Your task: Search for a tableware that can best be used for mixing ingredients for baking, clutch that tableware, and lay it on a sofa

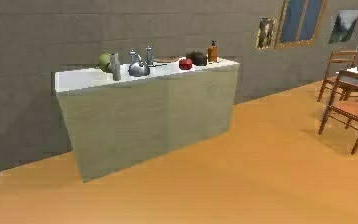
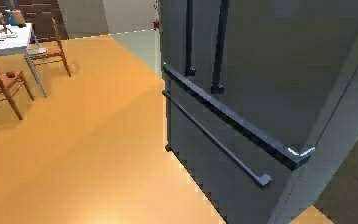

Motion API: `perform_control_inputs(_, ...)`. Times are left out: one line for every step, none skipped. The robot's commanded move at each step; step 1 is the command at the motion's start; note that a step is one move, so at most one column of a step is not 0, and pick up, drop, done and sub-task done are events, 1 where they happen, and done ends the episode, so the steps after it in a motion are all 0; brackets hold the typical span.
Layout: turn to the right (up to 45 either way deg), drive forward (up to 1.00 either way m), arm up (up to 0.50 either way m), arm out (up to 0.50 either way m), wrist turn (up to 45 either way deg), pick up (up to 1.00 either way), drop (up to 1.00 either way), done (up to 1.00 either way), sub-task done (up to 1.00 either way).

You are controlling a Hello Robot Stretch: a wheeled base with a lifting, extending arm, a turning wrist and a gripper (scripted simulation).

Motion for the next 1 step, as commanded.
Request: perform_control_inputs(27.0,0.0,0.0,0.0,0.0,0.0,0.0,0.0,0.0)
